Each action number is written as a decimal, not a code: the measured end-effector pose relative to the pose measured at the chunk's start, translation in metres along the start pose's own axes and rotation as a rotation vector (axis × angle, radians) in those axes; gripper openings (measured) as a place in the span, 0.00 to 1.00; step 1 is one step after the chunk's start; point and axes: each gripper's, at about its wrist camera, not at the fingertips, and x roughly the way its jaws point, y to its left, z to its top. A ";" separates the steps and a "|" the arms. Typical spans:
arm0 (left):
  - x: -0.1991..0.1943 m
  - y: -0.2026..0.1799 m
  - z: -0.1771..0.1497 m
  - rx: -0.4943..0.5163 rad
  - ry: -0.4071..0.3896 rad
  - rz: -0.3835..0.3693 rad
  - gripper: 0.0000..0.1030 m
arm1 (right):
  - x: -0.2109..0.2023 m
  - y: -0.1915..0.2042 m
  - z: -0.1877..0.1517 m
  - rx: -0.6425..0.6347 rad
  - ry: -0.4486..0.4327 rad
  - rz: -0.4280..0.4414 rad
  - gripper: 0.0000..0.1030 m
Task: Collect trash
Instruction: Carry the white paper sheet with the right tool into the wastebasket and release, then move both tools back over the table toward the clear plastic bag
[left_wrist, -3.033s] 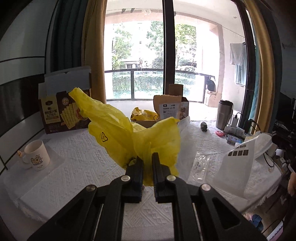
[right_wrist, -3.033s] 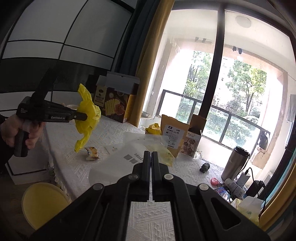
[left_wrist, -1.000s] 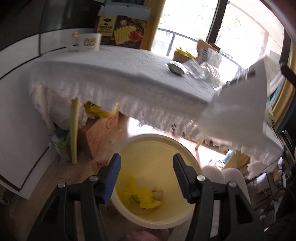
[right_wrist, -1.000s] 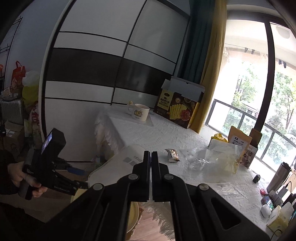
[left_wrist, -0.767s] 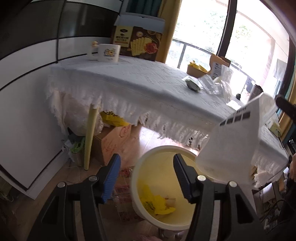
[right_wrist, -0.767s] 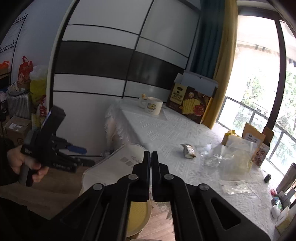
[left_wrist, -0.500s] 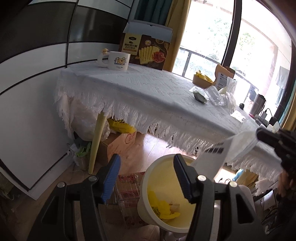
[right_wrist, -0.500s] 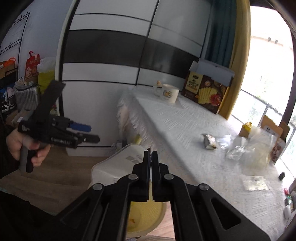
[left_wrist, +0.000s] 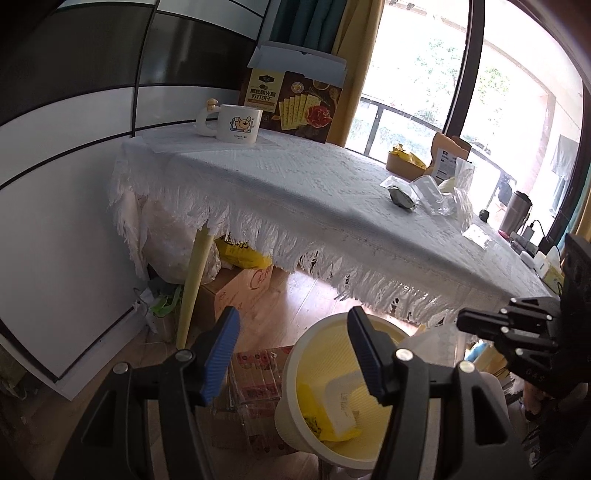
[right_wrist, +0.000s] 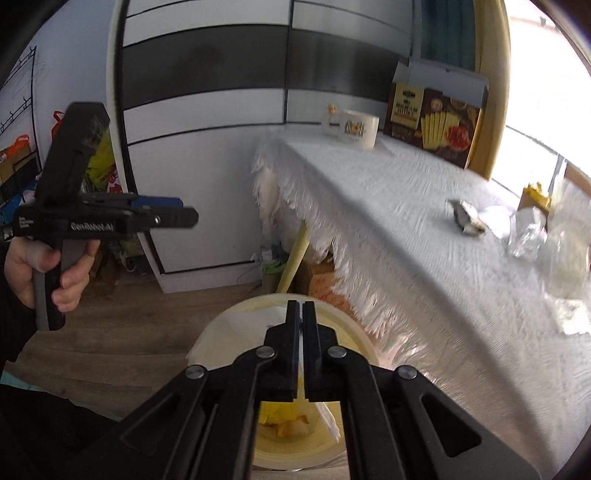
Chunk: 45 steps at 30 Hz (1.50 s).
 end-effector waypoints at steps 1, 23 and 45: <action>0.000 -0.001 0.000 0.002 0.001 0.000 0.59 | 0.003 -0.002 -0.001 0.010 0.009 0.000 0.01; 0.011 -0.052 0.013 0.083 -0.005 -0.039 0.60 | -0.016 -0.044 -0.027 0.097 0.001 -0.026 0.38; 0.042 -0.124 0.038 0.172 -0.018 -0.123 0.60 | -0.071 -0.116 -0.034 0.181 -0.088 -0.131 0.40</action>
